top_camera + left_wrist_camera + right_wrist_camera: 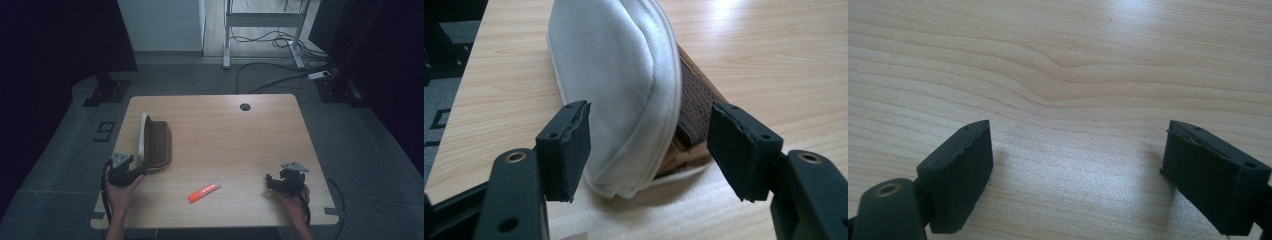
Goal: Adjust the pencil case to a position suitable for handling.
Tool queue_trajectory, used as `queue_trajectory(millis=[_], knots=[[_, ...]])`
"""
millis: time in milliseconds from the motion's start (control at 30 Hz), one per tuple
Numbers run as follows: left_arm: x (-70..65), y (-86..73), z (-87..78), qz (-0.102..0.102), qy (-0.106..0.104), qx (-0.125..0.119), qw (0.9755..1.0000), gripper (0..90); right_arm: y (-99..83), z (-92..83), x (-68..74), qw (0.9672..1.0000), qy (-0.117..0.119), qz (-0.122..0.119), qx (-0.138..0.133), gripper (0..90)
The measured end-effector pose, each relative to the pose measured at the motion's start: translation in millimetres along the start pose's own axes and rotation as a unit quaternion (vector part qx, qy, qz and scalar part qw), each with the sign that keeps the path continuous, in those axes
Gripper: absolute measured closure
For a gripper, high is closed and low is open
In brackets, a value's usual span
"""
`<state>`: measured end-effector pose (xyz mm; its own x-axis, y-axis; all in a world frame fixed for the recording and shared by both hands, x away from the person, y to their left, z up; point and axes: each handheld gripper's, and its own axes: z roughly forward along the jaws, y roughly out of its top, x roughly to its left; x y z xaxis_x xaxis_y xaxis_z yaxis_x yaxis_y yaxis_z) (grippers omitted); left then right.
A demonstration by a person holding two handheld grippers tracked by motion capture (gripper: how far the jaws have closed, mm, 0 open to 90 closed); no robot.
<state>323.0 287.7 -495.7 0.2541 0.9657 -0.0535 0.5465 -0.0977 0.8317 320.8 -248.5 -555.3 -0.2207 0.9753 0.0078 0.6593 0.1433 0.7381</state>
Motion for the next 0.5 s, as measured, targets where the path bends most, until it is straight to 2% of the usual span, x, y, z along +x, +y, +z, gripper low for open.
queue_trajectory(millis=[300,500], knots=[[3.3,8.8,17.2,0.0,0.015,0.016,0.9998,35.8,-0.1,0.1,0.0,1.0,0.001,0.0,-0.001,12.5],[6.4,8.2,25.9,-0.002,0.025,0.025,0.9994,38.6,-0.1,0.1,0.1,1.0,0.0,0.001,-0.001,12.5]])
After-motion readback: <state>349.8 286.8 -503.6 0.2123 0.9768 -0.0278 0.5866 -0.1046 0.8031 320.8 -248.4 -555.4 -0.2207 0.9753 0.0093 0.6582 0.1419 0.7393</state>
